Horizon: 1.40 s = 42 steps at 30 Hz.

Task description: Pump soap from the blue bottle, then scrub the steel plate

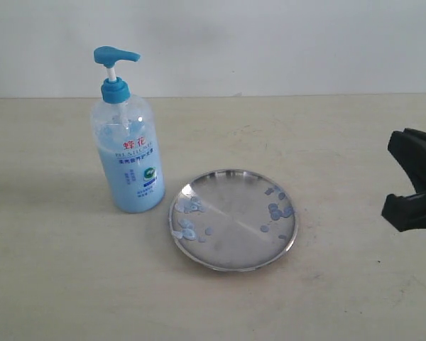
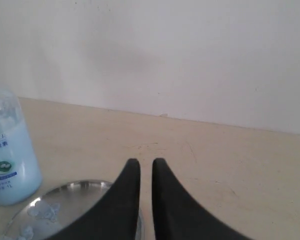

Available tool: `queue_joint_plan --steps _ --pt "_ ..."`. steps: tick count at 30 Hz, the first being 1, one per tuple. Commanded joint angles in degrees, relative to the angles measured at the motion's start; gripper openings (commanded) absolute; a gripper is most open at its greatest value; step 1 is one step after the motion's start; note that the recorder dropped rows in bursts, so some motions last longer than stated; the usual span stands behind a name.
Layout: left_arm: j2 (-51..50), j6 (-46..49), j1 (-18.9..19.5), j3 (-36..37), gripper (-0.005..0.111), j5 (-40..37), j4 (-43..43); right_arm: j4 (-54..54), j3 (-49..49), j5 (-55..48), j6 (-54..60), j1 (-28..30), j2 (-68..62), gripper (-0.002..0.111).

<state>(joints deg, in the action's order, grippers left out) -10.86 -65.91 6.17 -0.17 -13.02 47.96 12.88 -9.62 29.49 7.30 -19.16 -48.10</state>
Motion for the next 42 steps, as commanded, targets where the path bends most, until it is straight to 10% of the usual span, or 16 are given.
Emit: queue_joint_plan --steps 1,14,22,33,38,42 --pt "0.4 -0.5 0.0 0.2 0.004 0.1 -0.4 2.3 0.3 -2.4 0.1 3.7 12.0 0.000" --pt "0.4 -0.5 0.0 0.2 0.004 0.1 -0.4 5.8 1.7 -35.5 7.4 14.9 48.0 0.000" --pt "0.8 -0.5 0.0 0.2 0.004 -0.1 -0.4 6.1 9.6 -28.7 3.8 16.9 48.1 0.000" --pt "0.8 -0.5 0.0 0.2 0.004 -0.3 -0.4 2.1 9.6 -52.3 2.6 16.9 48.1 0.000" --pt "0.8 -0.5 0.0 0.2 0.004 -0.3 -0.4 -20.7 9.6 -50.5 -20.4 16.9 48.1 0.000" --pt "0.8 -0.5 0.0 0.2 0.004 -0.3 -0.4 -19.9 9.6 -50.0 -13.3 16.9 48.1 0.000"
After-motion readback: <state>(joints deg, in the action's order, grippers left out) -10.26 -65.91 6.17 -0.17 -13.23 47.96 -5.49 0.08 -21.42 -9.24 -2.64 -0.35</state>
